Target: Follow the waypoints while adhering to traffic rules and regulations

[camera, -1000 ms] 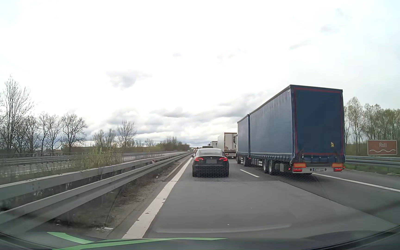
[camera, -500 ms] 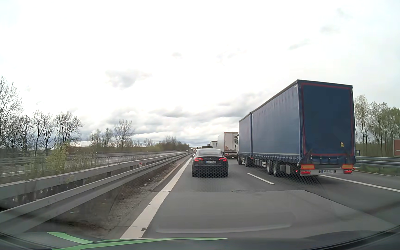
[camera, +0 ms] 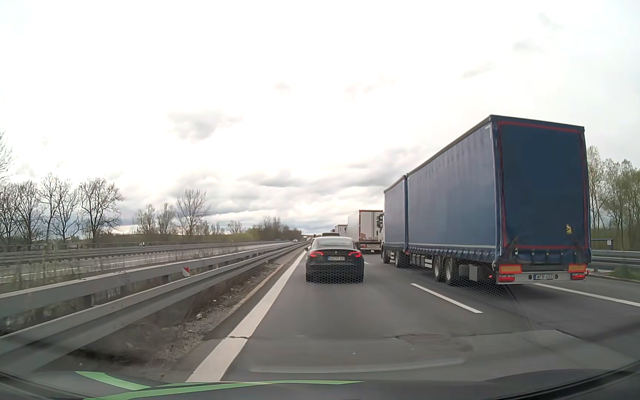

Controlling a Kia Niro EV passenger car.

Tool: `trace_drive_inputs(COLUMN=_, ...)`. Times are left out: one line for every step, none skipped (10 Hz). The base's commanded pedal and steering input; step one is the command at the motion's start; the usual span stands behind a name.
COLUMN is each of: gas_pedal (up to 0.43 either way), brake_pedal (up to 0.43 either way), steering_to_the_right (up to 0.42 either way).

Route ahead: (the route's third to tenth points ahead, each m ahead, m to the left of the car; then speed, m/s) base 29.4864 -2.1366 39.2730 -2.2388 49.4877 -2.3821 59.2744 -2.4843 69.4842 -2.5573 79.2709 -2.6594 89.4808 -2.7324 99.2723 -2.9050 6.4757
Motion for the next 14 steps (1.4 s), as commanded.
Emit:
trace_drive_inputs(gas_pedal=0.130, brake_pedal=0.000, steering_to_the_right=0.001)
trace_drive_inputs(gas_pedal=0.130, brake_pedal=0.000, steering_to_the_right=0.001)
trace_drive_inputs(gas_pedal=0.130, brake_pedal=0.000, steering_to_the_right=0.001)
trace_drive_inputs(gas_pedal=0.130, brake_pedal=0.000, steering_to_the_right=0.000)
trace_drive_inputs(gas_pedal=0.130, brake_pedal=0.000, steering_to_the_right=0.000)
trace_drive_inputs(gas_pedal=0.130, brake_pedal=0.000, steering_to_the_right=-0.001)
trace_drive_inputs(gas_pedal=0.130, brake_pedal=0.000, steering_to_the_right=0.000)
trace_drive_inputs(gas_pedal=0.118, brake_pedal=0.000, steering_to_the_right=-0.001)
trace_drive_inputs(gas_pedal=0.110, brake_pedal=0.000, steering_to_the_right=-0.001)
trace_drive_inputs(gas_pedal=0.110, brake_pedal=0.000, steering_to_the_right=-0.001)
trace_drive_inputs(gas_pedal=0.087, brake_pedal=0.000, steering_to_the_right=-0.001)
trace_drive_inputs(gas_pedal=0.087, brake_pedal=0.000, steering_to_the_right=-0.001)
trace_drive_inputs(gas_pedal=0.079, brake_pedal=0.000, steering_to_the_right=-0.001)
trace_drive_inputs(gas_pedal=0.079, brake_pedal=0.000, steering_to_the_right=-0.001)
